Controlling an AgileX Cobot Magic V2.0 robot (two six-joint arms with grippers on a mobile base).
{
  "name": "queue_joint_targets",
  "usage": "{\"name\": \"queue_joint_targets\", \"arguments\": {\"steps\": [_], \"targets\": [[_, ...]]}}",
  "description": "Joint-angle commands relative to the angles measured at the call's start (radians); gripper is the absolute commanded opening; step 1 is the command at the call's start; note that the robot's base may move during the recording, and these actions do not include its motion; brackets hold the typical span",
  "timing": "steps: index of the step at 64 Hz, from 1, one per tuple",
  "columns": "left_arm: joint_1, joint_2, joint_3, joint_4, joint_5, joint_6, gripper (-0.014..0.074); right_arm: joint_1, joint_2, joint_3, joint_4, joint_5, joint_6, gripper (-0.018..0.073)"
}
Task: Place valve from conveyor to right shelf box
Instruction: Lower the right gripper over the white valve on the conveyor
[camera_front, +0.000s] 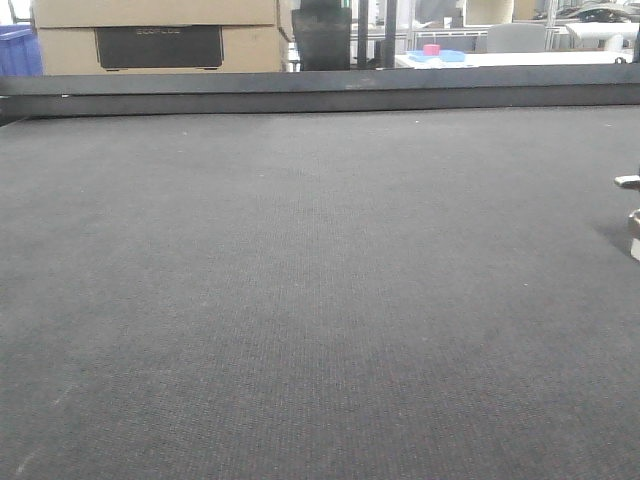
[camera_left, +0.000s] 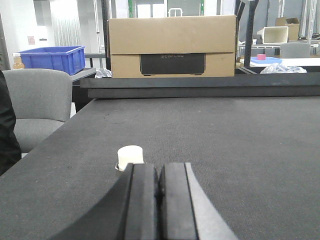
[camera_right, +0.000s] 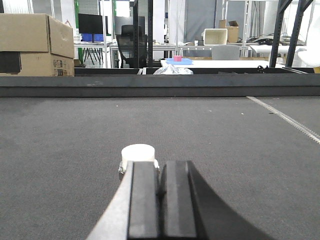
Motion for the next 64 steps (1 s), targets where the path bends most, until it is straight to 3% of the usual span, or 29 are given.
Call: {"name": "queue_joint_targets", "arguments": {"steps": [1, 47, 58, 64], "targets": [[0.003, -0.005, -0.003, -0.008, -0.018, -0.008, -0.0111, -0.002, -0.001, 0.000, -0.001, -0.024, -0.001, -0.0155], [0.002, -0.005, -0.003, -0.008, -0.077, -0.008, -0.0111, -0.002, -0.001, 0.000, -0.001, -0.067, -0.001, -0.0155], [0.002, -0.005, -0.003, -0.076, -0.178, -0.008, -0.0111, -0.002, -0.001, 0.000, -0.001, -0.123, -0.001, -0.0155], [0.002, -0.005, -0.021, -0.087, -0.172, -0.008, -0.0111, -0.002, -0.001, -0.016, 0.013, -0.124, -0.001, -0.0155]]}}
